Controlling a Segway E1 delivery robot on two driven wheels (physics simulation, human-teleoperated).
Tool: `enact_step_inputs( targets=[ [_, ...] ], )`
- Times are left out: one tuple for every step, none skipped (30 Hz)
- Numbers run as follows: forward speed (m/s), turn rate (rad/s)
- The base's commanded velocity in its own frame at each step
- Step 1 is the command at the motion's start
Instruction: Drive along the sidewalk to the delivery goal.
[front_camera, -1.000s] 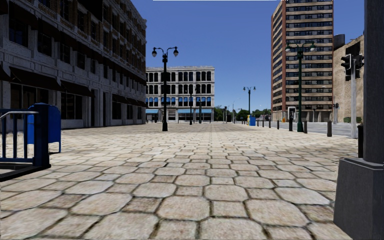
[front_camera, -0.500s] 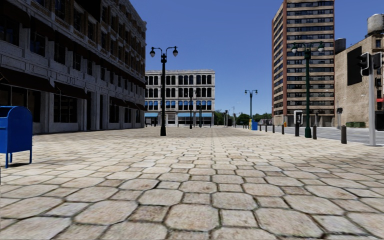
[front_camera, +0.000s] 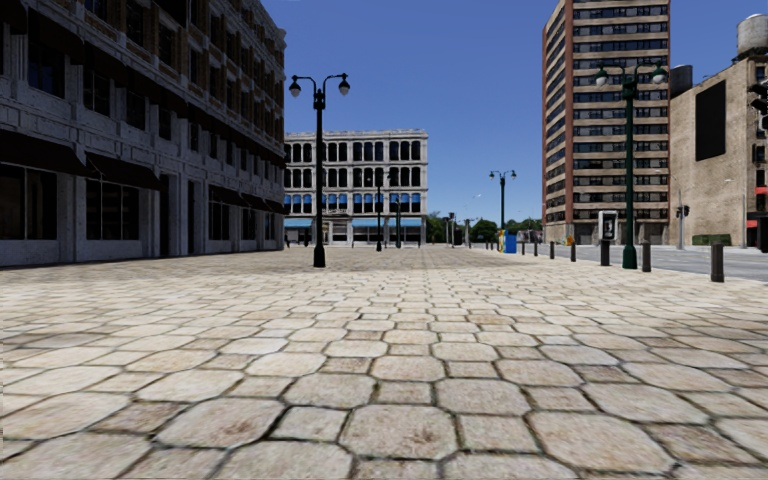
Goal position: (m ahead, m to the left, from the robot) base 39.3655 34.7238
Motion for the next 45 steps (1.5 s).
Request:
enact_step_inputs(
  targets=[
    [1.68,0.0],
    [1.68,0.0],
    [1.68,0.0],
    [1.68,0.0],
    [1.68,0.0],
    [1.68,0.0],
    [1.68,0.0],
    [1.69,0.0],
    [1.78,0.0],
    [1.78,0.0],
    [2.0,0.0],
    [2.0,0.0],
    [2.0,0.0],
    [2.0,0.0],
    [2.0,0.0],
    [2.0,0.0],
    [2.0,0.0],
    [2.0,0.0],
    [2.0,0.0],
    [2.0,0.0],
    [2.0,0.0],
    [2.0,0.0],
    [2.0,0.0],
    [2.0,0.0],
    [2.0,0.0],
    [2.0,0.0],
    [2.0,0.0],
    [2.0,0.0],
    [2.0,0.0],
    [2.0,0.0],
    [2.0,0.0],
    [2.0,0.0],
    [2.0,0.0],
    [2.0,0.0],
    [2.0,0.0],
    [2.0,0.0],
    [2.0,0.0],
    [2.0,0.0],
    [2.0,0.0],
    [2.0,0.0],
    [2.0,0.0],
    [2.0,0.0],
    [2.0,0.0],
    [2.0,0.0],
    [2.0,0.0]
  ],
)
